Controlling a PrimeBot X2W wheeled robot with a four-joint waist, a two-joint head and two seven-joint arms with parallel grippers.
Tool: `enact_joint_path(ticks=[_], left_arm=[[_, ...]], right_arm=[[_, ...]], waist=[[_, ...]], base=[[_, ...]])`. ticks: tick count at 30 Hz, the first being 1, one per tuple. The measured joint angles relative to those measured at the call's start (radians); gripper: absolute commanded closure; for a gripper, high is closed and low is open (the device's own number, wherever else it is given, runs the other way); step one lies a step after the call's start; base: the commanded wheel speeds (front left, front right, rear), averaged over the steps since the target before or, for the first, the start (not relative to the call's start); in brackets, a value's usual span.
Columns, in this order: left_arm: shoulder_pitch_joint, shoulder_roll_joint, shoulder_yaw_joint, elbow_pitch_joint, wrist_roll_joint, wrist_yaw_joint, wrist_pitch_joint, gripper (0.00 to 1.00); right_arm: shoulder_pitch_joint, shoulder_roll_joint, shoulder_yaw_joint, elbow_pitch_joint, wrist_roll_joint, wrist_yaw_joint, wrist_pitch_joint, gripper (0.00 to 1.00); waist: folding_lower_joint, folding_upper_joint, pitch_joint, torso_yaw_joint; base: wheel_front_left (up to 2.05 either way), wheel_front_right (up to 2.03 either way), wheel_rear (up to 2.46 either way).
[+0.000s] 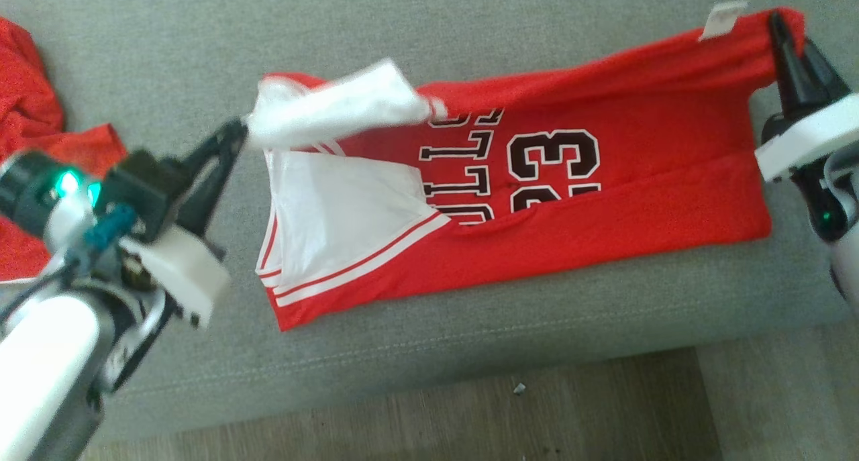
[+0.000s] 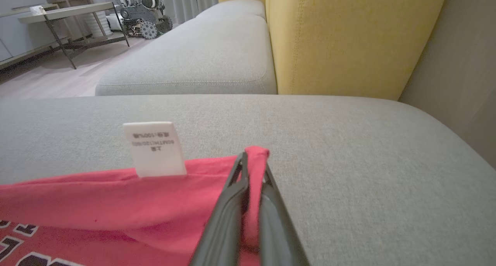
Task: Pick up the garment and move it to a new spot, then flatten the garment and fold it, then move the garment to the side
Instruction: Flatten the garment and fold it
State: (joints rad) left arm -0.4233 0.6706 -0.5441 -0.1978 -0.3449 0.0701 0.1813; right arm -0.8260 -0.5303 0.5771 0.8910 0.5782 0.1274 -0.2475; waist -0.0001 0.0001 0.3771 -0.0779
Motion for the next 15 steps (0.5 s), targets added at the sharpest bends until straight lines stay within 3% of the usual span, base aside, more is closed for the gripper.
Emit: enact_joint_path(ticks=[9, 15], left_arm=[[0.194, 0.07, -0.044, -0.068, -0.096, -0.036, 0.064, 1.0], [0.225, 0.091, -0.072, -0.093, -0.128, -0.063, 0.1, 1.0]], right_arm=[[0.123, -0.062, 0.048, -0.095, 0.094, 0.0, 0.091, 1.0], [0.191, -0.12, 0.078, -0.165, 0.151, 0.0, 0.197, 1.0]], waist=[[0.0, 0.0, -0.051, 0.012], [0.0, 0.0, -0.08, 0.014]], base=[[0.0, 0.0, 0.0], [0.0, 0.0, 0.0]])
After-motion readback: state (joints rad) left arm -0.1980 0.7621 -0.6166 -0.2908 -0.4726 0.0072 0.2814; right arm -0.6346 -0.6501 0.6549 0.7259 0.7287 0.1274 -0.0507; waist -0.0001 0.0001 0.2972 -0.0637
